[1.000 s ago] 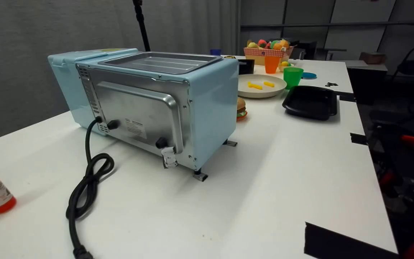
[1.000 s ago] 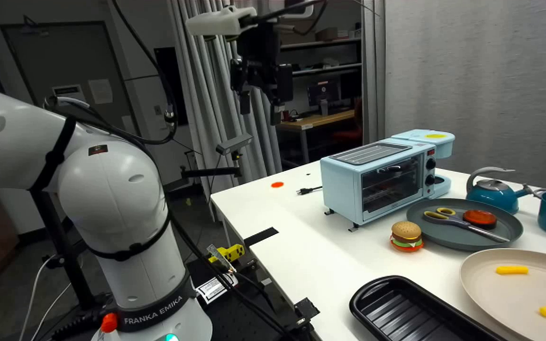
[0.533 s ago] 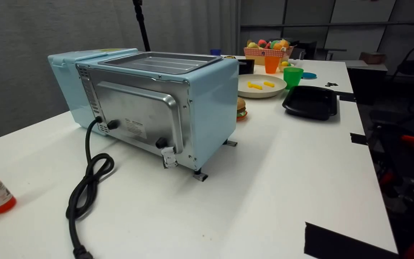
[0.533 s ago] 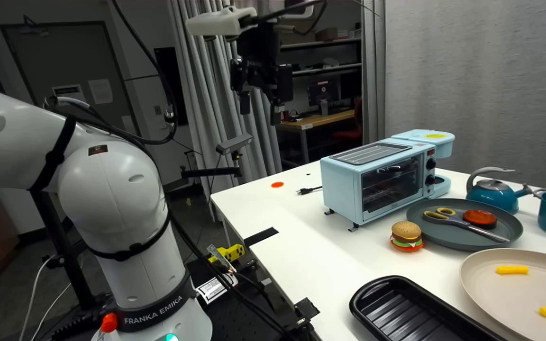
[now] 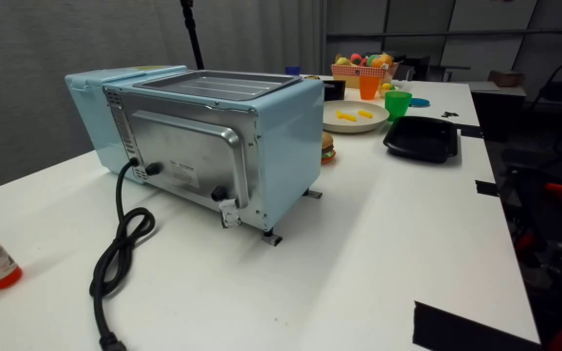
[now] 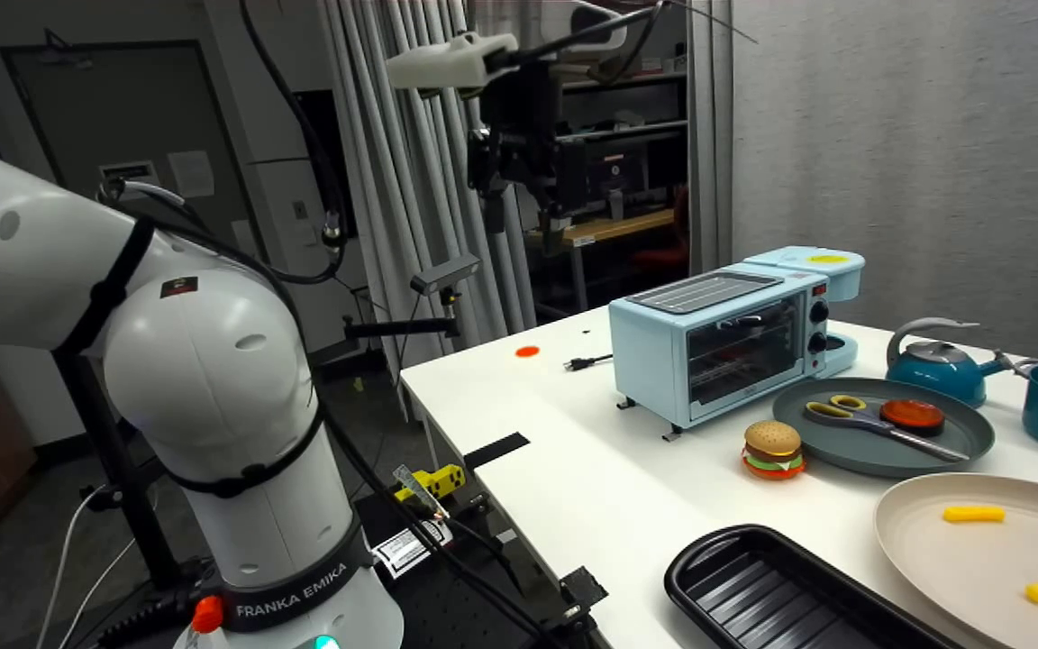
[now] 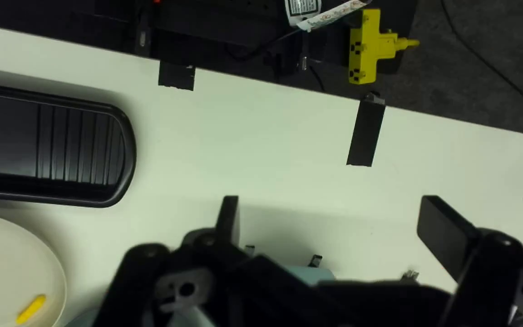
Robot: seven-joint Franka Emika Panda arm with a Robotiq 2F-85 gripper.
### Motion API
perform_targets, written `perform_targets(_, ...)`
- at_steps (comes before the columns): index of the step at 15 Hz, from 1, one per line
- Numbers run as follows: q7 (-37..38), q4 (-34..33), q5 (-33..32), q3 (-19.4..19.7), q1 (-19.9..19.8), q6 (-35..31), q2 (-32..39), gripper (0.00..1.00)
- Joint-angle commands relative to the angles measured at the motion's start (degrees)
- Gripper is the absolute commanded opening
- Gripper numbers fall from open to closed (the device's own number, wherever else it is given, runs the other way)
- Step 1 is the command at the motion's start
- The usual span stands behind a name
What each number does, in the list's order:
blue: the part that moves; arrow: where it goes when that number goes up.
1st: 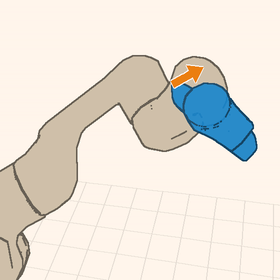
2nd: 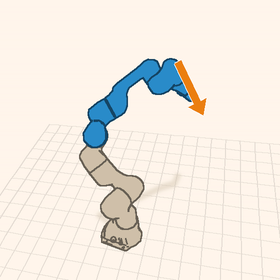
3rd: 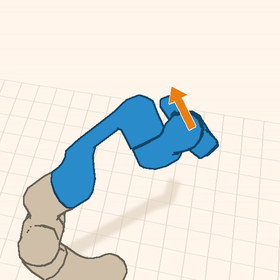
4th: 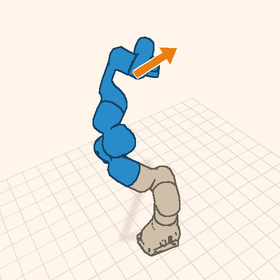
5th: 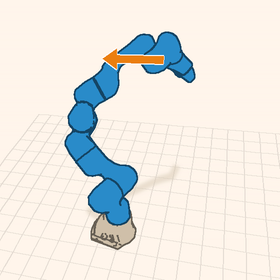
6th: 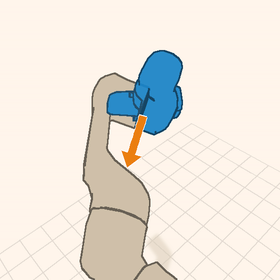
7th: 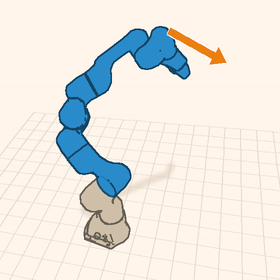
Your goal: Move the fries from the plate to the green cup
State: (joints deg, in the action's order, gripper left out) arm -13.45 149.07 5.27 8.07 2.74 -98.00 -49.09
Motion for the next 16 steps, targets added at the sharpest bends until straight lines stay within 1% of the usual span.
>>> perform_targets(1, -0.9, -1.5, -3.0, 1.4, -3.2, -4.8, 4.4, 1.0)
perform_targets(6, -0.4, -4.6, -7.6, 4.6, -7.7, -13.3, 12.5, 1.0)
perform_targets(9, -0.2, -7.9, -8.6, 6.4, -9.9, -18.4, 18.4, 1.0)
perform_targets(11, 0.3, -10.5, -8.8, 7.0, -11.1, -21.1, 22.2, 1.0)
perform_targets(12, -0.3, -6.7, -7.5, 6.2, -10.6, -19.5, 17.4, 1.0)
perform_targets(14, -0.3, -7.4, -7.5, 6.2, -11.0, -19.9, 19.3, 1.0)
perform_targets(16, -0.2, -7.1, -7.5, 5.8, -10.9, -19.9, 19.0, 1.0)
